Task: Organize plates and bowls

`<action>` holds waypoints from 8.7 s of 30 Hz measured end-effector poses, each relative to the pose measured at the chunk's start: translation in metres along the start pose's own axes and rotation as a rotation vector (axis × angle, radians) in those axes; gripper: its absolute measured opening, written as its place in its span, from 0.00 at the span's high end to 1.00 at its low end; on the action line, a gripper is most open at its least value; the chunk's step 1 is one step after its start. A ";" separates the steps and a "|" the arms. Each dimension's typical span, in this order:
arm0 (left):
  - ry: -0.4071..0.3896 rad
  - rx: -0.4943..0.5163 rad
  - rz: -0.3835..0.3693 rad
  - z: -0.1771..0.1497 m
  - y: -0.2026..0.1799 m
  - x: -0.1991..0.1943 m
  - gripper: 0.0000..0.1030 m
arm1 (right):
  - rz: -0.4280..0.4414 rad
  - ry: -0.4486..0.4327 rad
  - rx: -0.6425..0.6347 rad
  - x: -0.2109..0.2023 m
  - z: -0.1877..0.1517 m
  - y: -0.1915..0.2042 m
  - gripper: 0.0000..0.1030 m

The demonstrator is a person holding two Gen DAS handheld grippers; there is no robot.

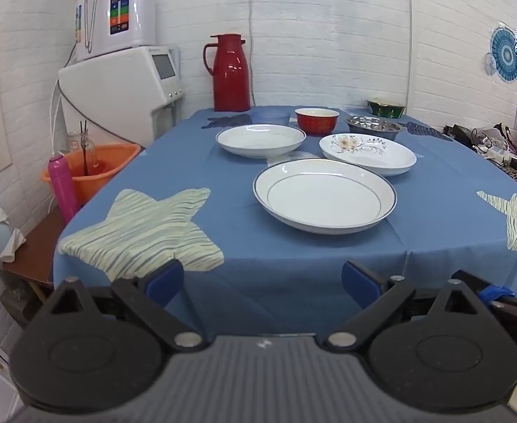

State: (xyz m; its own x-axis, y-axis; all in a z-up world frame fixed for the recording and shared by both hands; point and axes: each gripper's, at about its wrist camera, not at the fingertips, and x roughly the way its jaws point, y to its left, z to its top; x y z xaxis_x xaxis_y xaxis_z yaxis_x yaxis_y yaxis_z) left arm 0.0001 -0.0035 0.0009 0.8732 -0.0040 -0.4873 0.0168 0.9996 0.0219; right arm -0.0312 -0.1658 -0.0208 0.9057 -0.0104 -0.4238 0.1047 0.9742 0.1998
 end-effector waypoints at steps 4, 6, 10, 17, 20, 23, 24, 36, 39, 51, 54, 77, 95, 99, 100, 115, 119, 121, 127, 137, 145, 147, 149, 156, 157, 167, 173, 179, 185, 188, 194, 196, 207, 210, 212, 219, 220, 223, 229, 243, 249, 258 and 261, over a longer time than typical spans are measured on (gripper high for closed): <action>0.003 -0.005 -0.001 -0.001 0.001 0.001 0.07 | 0.003 0.005 -0.001 0.001 -0.001 0.001 0.16; 0.005 -0.007 -0.003 -0.001 0.002 0.001 0.07 | 0.005 0.008 -0.001 0.001 -0.002 0.001 0.16; 0.008 -0.005 -0.007 -0.002 0.002 0.001 0.07 | 0.010 0.018 0.002 0.002 -0.001 0.001 0.16; 0.011 -0.005 -0.008 -0.003 0.003 0.000 0.07 | 0.011 0.021 0.002 0.003 -0.002 0.002 0.16; 0.011 -0.005 -0.008 -0.003 0.003 0.000 0.07 | 0.011 0.023 0.003 0.003 -0.002 0.002 0.16; 0.014 -0.003 -0.008 -0.004 0.001 0.001 0.07 | 0.012 0.028 0.006 0.004 -0.003 0.003 0.16; 0.014 -0.003 -0.009 -0.005 0.001 0.002 0.07 | 0.013 0.029 0.007 0.004 -0.003 0.003 0.16; 0.024 -0.001 -0.013 -0.006 0.000 0.004 0.07 | 0.018 0.037 0.007 0.005 -0.003 0.003 0.16; 0.026 0.000 -0.016 -0.006 0.000 0.004 0.07 | 0.020 0.040 0.006 0.005 -0.003 0.003 0.16; 0.027 0.003 -0.020 -0.005 -0.002 0.005 0.07 | 0.022 0.044 0.006 0.006 -0.004 0.004 0.16; 0.030 0.004 -0.022 -0.006 -0.002 0.005 0.07 | 0.023 0.044 0.006 0.006 -0.004 0.004 0.16; 0.055 0.015 -0.032 -0.006 -0.002 0.014 0.07 | 0.023 0.060 0.006 0.009 -0.005 0.002 0.16; 0.103 0.019 -0.034 0.015 0.003 0.043 0.07 | -0.026 0.064 -0.039 0.026 0.020 0.003 0.16; 0.123 0.013 -0.045 0.025 0.007 0.053 0.07 | -0.029 0.062 -0.076 0.036 0.037 0.014 0.16; 0.125 0.010 -0.046 0.029 0.008 0.054 0.07 | -0.024 0.064 -0.084 0.039 0.041 0.017 0.16; 0.148 -0.033 -0.052 0.083 0.021 0.095 0.07 | -0.033 0.132 -0.097 0.090 0.084 0.027 0.16; 0.182 -0.015 -0.061 0.090 0.020 0.112 0.07 | -0.011 0.190 -0.086 0.114 0.087 0.027 0.16; 0.209 -0.010 -0.079 0.092 0.025 0.122 0.07 | -0.002 0.241 -0.072 0.131 0.086 0.027 0.16; 0.282 -0.013 -0.177 0.098 0.041 0.149 0.07 | -0.003 0.316 -0.067 0.162 0.084 0.028 0.16; 0.355 0.007 -0.233 0.102 0.038 0.194 0.09 | 0.012 0.376 -0.148 0.194 0.085 0.043 0.15; 0.373 0.071 -0.254 0.094 0.031 0.205 0.10 | 0.068 0.318 -0.218 0.186 0.079 0.033 0.14; 0.372 0.082 -0.245 0.095 0.030 0.207 0.13 | 0.079 0.326 -0.227 0.189 0.081 0.035 0.14; 0.364 0.080 -0.251 0.096 0.030 0.206 0.18 | 0.131 0.327 -0.259 0.190 0.080 0.038 0.14; 0.328 0.109 -0.296 0.095 0.021 0.197 0.49 | 0.231 0.310 -0.312 0.187 0.080 0.043 0.45; 0.324 0.106 -0.299 0.095 0.022 0.198 0.51 | 0.230 0.311 -0.318 0.186 0.081 0.048 0.46; 0.278 0.044 -0.280 0.112 0.039 0.180 0.66 | 0.248 0.281 -0.305 0.168 0.094 0.069 0.45; 0.241 -0.001 -0.183 0.123 0.078 0.171 0.66 | 0.341 0.256 -0.342 0.179 0.100 0.108 0.45; 0.245 -0.035 -0.086 0.113 0.111 0.189 0.66 | 0.398 0.299 -0.345 0.209 0.087 0.142 0.45; 0.277 -0.080 -0.102 0.107 0.124 0.215 0.66 | 0.369 0.323 -0.377 0.225 0.081 0.153 0.45; 0.268 -0.085 -0.104 0.102 0.122 0.216 0.66 | 0.370 0.323 -0.389 0.225 0.077 0.152 0.41; 0.243 -0.058 -0.108 0.105 0.116 0.209 0.41 | 0.363 0.351 -0.379 0.223 0.081 0.145 0.40; 0.207 -0.046 -0.087 0.109 0.117 0.200 0.37 | 0.332 0.334 -0.347 0.214 0.085 0.132 0.40; 0.194 -0.043 -0.079 0.119 0.112 0.190 0.25 | 0.274 0.305 -0.164 0.182 0.092 0.075 0.39; 0.187 -0.034 -0.097 0.128 0.109 0.192 0.24 | 0.300 0.295 -0.174 0.185 0.102 0.080 0.39; 0.173 -0.028 -0.092 0.136 0.108 0.193 0.24 | 0.285 0.277 -0.222 0.189 0.112 0.089 0.39; 0.143 -0.036 -0.080 0.165 0.116 0.215 0.24 | 0.301 0.194 -0.305 0.220 0.155 0.107 0.39; 0.144 -0.041 -0.081 0.170 0.119 0.220 0.24 | 0.291 0.185 -0.316 0.226 0.160 0.110 0.39; 0.150 -0.045 -0.076 0.182 0.125 0.238 0.24 | 0.279 0.173 -0.340 0.250 0.172 0.116 0.39; 0.197 -0.068 -0.097 0.207 0.141 0.286 0.24 | 0.255 0.223 -0.370 0.304 0.182 0.125 0.39; 0.369 -0.069 -0.214 0.223 0.125 0.379 0.24 | 0.194 0.332 -0.365 0.376 0.178 0.142 0.39; 0.413 -0.077 -0.220 0.216 0.121 0.397 0.25 | 0.204 0.400 -0.307 0.392 0.169 0.137 0.37; 0.362 -0.030 -0.191 0.209 0.113 0.393 0.52 | 0.270 0.376 -0.354 0.383 0.160 0.144 0.36; 0.366 -0.034 -0.198 0.211 0.110 0.390 0.69 | 0.285 0.352 -0.355 0.378 0.156 0.143 0.39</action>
State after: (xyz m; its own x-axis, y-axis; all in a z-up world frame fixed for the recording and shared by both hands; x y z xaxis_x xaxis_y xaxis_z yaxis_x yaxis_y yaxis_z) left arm 0.4452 0.0987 -0.0027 0.6236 -0.1922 -0.7578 0.1453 0.9809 -0.1292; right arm 0.3900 -0.0653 -0.0141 0.6799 0.2803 -0.6776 -0.3232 0.9440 0.0662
